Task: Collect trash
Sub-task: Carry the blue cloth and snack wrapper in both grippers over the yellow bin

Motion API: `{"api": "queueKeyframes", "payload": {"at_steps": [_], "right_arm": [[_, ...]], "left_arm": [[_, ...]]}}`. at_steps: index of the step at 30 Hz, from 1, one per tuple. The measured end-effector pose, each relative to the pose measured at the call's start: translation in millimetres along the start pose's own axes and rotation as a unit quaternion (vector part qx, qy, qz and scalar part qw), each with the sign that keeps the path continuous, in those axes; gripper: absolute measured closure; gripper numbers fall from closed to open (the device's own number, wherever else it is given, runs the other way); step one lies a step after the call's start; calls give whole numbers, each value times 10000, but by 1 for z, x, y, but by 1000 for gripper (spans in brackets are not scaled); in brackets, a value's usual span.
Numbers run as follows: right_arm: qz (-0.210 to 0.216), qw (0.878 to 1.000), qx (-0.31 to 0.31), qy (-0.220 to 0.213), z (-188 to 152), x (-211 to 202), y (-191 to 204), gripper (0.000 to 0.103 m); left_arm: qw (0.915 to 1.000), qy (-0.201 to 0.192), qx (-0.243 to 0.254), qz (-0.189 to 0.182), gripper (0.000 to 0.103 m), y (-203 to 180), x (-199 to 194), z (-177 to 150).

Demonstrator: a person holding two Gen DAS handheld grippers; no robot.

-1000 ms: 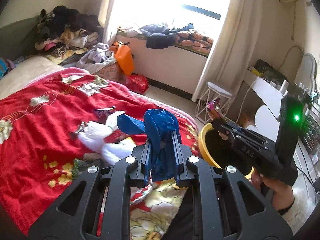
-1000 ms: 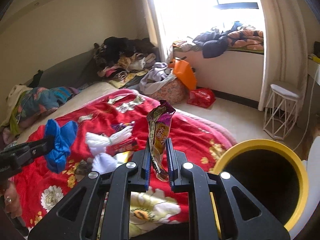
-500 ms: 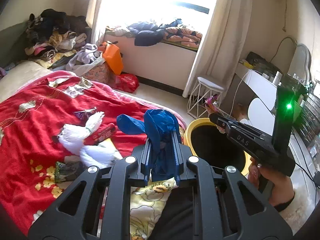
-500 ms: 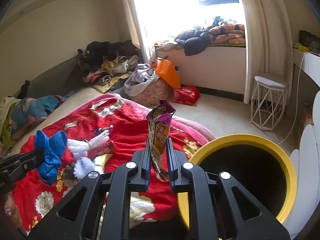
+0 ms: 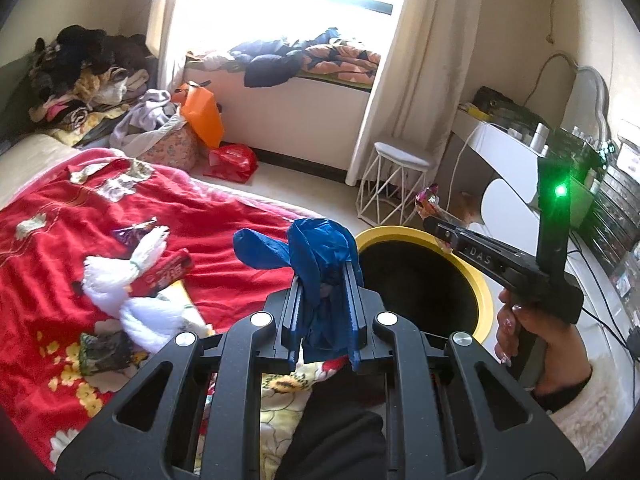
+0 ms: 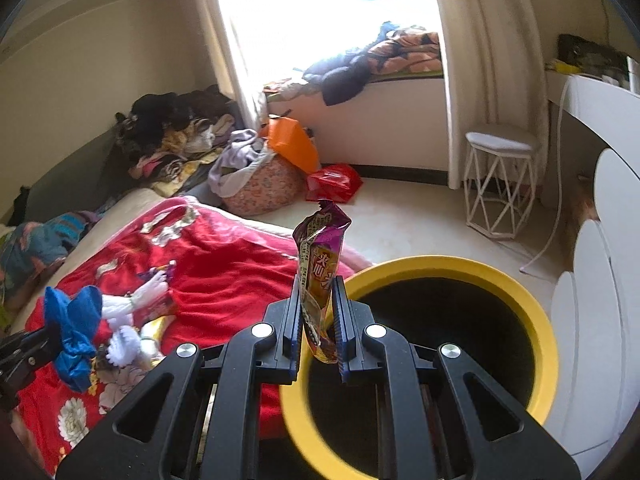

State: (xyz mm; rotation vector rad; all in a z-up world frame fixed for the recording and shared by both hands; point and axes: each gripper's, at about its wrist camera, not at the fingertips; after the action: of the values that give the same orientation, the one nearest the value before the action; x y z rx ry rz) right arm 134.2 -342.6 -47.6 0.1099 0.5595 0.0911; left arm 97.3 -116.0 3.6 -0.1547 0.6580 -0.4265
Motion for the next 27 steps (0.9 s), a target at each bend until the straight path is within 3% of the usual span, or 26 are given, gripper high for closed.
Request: {"api": "queueKeyframes", "payload": {"at_steps": [7, 27], "right_arm": [[-253, 9994, 220, 131, -5, 4, -27, 90], [-388, 9949, 821, 442, -22, 12, -81, 89]], "left_arm": [[9999, 95, 79, -115, 90, -14, 14, -2], [9966, 598, 239, -517, 90, -53, 92, -17]]}}
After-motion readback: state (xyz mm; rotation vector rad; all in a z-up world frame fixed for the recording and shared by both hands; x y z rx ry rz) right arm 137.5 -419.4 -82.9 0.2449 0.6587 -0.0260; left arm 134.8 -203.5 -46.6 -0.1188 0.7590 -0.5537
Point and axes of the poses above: each gripper's, at about its wrist camera, not at the fingertips, and x roughly the way its jaws point, y to its left, z to its top, and after that the axes turned 7 degrees about -x, right-handed
